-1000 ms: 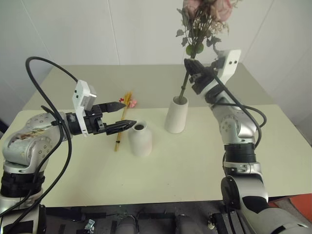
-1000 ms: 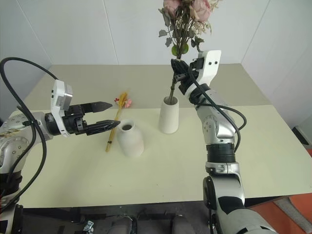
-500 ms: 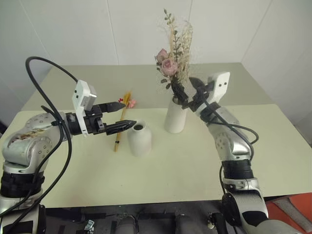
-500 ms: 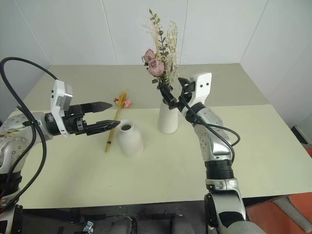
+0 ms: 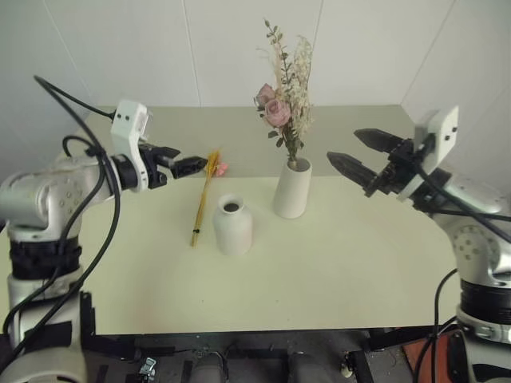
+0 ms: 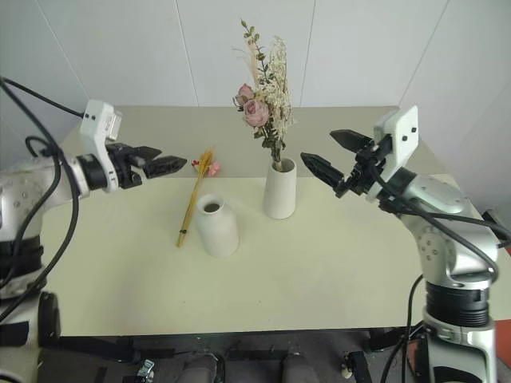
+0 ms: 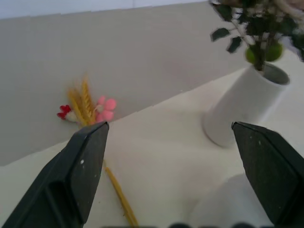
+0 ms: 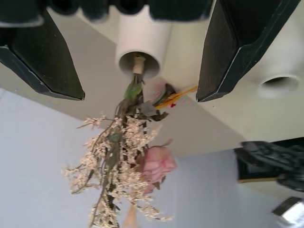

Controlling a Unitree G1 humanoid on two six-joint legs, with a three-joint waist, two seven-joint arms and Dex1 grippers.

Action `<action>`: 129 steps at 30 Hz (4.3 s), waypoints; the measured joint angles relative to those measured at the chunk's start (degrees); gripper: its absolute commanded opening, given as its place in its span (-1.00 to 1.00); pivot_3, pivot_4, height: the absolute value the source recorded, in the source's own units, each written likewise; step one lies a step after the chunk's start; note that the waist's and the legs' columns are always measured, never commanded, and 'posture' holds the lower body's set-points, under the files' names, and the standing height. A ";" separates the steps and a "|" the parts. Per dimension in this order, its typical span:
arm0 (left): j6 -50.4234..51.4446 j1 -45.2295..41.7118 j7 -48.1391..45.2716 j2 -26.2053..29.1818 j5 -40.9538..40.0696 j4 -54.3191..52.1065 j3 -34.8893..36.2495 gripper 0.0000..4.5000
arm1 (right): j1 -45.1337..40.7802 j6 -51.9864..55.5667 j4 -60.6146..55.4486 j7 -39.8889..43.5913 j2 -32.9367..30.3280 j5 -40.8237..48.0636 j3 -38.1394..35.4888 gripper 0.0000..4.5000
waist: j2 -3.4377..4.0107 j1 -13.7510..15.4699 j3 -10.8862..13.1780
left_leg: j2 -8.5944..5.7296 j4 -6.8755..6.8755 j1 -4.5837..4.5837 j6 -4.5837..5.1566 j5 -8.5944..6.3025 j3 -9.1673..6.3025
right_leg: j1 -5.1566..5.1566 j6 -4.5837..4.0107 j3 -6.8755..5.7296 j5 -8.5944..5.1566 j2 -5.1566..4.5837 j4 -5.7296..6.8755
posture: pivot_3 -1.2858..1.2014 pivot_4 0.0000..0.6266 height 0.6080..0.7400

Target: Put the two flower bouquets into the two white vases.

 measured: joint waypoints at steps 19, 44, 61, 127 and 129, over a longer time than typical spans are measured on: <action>-1.56 -9.43 -3.93 -7.79 16.44 28.59 -22.61 1.00 | 4.80 -2.26 -1.69 17.81 -8.47 3.50 1.17 0.97 | -0.07 0.45 0.04 | -0.03 -0.01 -0.08 0.00 0.00 0.00 | -0.05 -0.13 -0.01 0.07 0.00 -0.04 | 0.03 -0.52 1.00; -15.31 -12.96 -5.75 -14.81 26.01 48.78 -14.59 -0.50 | 7.42 -5.38 -1.38 21.70 -9.72 0.65 1.67 1.00 | -0.09 0.39 0.05 | -0.06 0.08 -0.10 -0.01 0.01 -0.01 | -0.02 -0.10 -0.01 0.10 0.00 -0.01 | 0.03 -0.52 1.00; -12.28 -6.79 -7.91 -11.19 22.97 32.28 -5.96 -0.99 | 9.15 -6.71 -0.22 22.70 -9.72 0.23 1.64 1.00 | -0.11 0.36 0.06 | -0.04 0.09 -0.10 -0.03 0.02 -0.01 | -0.04 -0.15 -0.01 0.15 0.00 0.02 | 0.03 -0.52 1.00; -27.57 25.06 -32.03 3.84 -12.74 -12.12 7.95 1.00 | 21.77 -7.24 -4.09 17.10 -10.12 1.40 -4.35 1.00 | -0.11 0.20 0.06 | 0.02 0.21 0.04 -0.08 0.05 0.01 | 0.10 0.05 0.04 0.10 0.00 0.01 | 0.03 -0.52 1.00; -27.67 27.17 -33.70 6.03 -13.07 -12.85 9.59 1.00 | 22.21 -7.25 -3.53 17.53 -10.38 1.38 -4.52 1.00 | -0.11 0.30 0.06 | 0.02 0.20 0.04 -0.08 0.05 0.02 | 0.10 0.04 0.04 0.10 0.00 0.00 | 0.03 -0.52 1.00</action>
